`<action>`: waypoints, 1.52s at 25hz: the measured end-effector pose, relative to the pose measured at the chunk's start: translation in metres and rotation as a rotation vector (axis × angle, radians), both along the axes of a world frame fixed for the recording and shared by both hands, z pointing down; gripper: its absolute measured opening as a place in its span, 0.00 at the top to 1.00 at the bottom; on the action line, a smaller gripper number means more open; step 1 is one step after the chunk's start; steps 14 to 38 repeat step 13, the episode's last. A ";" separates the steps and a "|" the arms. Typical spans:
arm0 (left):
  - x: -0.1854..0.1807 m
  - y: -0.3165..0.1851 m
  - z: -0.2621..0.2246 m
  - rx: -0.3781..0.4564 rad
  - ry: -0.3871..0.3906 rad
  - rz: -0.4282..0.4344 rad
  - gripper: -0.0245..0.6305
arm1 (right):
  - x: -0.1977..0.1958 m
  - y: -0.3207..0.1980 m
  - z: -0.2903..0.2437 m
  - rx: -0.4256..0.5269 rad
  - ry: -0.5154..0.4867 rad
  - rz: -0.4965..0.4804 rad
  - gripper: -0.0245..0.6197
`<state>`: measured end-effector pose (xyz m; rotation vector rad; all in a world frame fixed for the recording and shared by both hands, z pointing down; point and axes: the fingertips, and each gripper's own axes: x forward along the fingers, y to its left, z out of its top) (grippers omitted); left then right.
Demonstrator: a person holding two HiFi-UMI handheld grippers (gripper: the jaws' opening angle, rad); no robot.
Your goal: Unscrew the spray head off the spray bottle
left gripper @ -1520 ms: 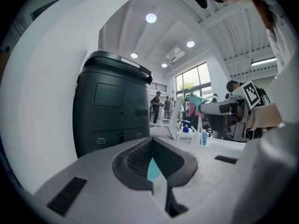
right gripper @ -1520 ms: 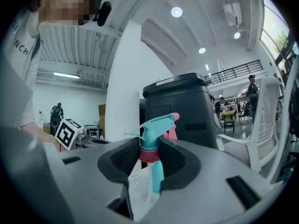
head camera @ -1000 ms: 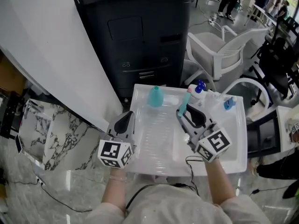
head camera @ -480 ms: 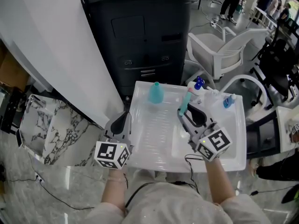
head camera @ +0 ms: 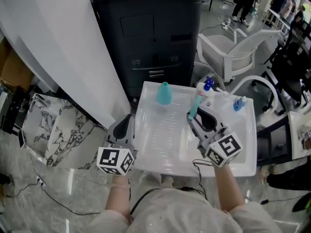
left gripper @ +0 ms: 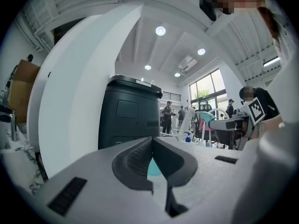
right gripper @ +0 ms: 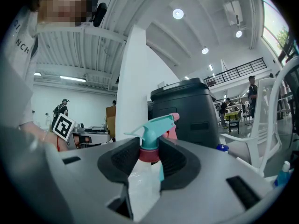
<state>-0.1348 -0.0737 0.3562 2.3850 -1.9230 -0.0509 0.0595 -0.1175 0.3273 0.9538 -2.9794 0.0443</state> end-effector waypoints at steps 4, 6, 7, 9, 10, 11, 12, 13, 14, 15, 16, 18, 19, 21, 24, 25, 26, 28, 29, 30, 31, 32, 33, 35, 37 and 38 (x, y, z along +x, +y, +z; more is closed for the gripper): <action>-0.001 0.003 -0.003 0.004 0.005 -0.006 0.96 | -0.001 0.003 -0.001 -0.001 0.001 -0.006 0.75; 0.000 0.005 -0.003 0.005 0.006 -0.007 0.96 | 0.000 0.005 -0.002 0.000 -0.001 -0.007 0.75; 0.000 0.006 -0.004 0.006 0.006 -0.008 0.96 | 0.000 0.005 -0.002 0.001 -0.002 -0.008 0.75; 0.000 0.008 -0.005 0.010 0.006 -0.011 0.96 | 0.000 0.007 -0.003 0.004 -0.005 -0.009 0.75; 0.000 0.009 -0.005 0.013 0.007 -0.013 0.96 | 0.000 0.008 -0.003 0.005 -0.005 -0.009 0.75; 0.000 0.010 -0.005 0.015 0.008 -0.014 0.96 | 0.001 0.009 -0.003 0.005 -0.006 -0.009 0.75; 0.000 0.011 -0.006 0.016 0.009 -0.014 0.96 | 0.001 0.011 -0.003 0.005 -0.006 -0.009 0.75; 0.000 0.013 -0.006 0.017 0.010 -0.015 0.96 | 0.002 0.012 -0.002 0.005 -0.006 -0.008 0.75; 0.000 0.013 -0.006 0.017 0.010 -0.015 0.96 | 0.002 0.012 -0.002 0.005 -0.006 -0.008 0.75; 0.000 0.013 -0.006 0.017 0.010 -0.015 0.96 | 0.002 0.012 -0.002 0.005 -0.006 -0.008 0.75; 0.000 0.013 -0.006 0.017 0.010 -0.015 0.96 | 0.002 0.012 -0.002 0.005 -0.006 -0.008 0.75; 0.000 0.013 -0.006 0.017 0.010 -0.015 0.96 | 0.002 0.012 -0.002 0.005 -0.006 -0.008 0.75; 0.000 0.013 -0.006 0.017 0.010 -0.015 0.96 | 0.002 0.012 -0.002 0.005 -0.006 -0.008 0.75; 0.000 0.013 -0.006 0.017 0.010 -0.015 0.96 | 0.002 0.012 -0.002 0.005 -0.006 -0.008 0.75; 0.000 0.013 -0.006 0.017 0.010 -0.015 0.96 | 0.002 0.012 -0.002 0.005 -0.006 -0.008 0.75; 0.000 0.013 -0.006 0.017 0.010 -0.015 0.96 | 0.002 0.012 -0.002 0.005 -0.006 -0.008 0.75; 0.000 0.013 -0.006 0.017 0.010 -0.015 0.96 | 0.002 0.012 -0.002 0.005 -0.006 -0.008 0.75; 0.000 0.013 -0.006 0.017 0.010 -0.015 0.96 | 0.002 0.012 -0.002 0.005 -0.006 -0.008 0.75; 0.000 0.013 -0.006 0.017 0.010 -0.015 0.96 | 0.002 0.012 -0.002 0.005 -0.006 -0.008 0.75; 0.000 0.013 -0.006 0.017 0.010 -0.015 0.96 | 0.002 0.012 -0.002 0.005 -0.006 -0.008 0.75; 0.000 0.013 -0.006 0.017 0.010 -0.015 0.96 | 0.002 0.012 -0.002 0.005 -0.006 -0.008 0.75; 0.000 0.013 -0.006 0.017 0.010 -0.015 0.96 | 0.002 0.012 -0.002 0.005 -0.006 -0.008 0.75; 0.000 0.013 -0.006 0.017 0.010 -0.015 0.96 | 0.002 0.012 -0.002 0.005 -0.006 -0.008 0.75; 0.000 0.013 -0.006 0.017 0.010 -0.015 0.96 | 0.002 0.012 -0.002 0.005 -0.006 -0.008 0.75; 0.000 0.013 -0.006 0.017 0.010 -0.015 0.96 | 0.002 0.012 -0.002 0.005 -0.006 -0.008 0.75; 0.000 0.013 -0.006 0.017 0.010 -0.015 0.96 | 0.002 0.012 -0.002 0.005 -0.006 -0.008 0.75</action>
